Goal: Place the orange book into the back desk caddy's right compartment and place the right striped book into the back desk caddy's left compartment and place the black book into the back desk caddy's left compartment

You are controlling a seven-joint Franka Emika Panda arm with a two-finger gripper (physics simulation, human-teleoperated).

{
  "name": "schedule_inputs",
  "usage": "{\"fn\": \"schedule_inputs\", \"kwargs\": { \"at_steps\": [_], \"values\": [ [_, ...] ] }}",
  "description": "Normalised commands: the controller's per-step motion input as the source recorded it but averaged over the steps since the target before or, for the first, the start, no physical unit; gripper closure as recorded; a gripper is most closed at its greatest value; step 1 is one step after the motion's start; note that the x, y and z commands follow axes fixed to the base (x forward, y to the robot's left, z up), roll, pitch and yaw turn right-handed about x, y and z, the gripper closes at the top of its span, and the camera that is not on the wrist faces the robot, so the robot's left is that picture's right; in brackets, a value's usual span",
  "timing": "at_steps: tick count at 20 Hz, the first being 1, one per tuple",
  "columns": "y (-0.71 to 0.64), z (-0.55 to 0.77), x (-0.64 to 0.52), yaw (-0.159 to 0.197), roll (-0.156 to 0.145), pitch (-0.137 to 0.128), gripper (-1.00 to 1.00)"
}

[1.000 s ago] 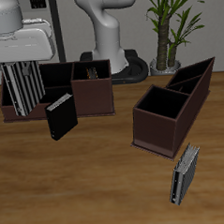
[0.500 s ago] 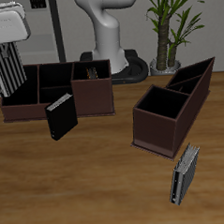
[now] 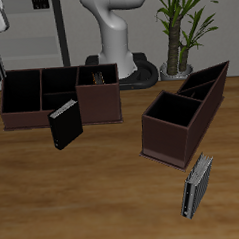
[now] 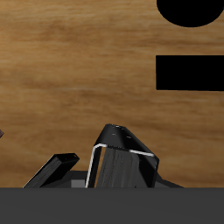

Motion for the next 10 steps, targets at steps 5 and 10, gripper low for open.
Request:
{"fn": "schedule_inputs", "kwargs": {
  "at_steps": [5,10],
  "values": [
    [-0.42,-0.03,-0.39,0.011,-0.038,-0.014,1.00],
    [-0.35,-0.15,-0.40,-0.001,-0.035,0.016,1.00]
  ]
}}
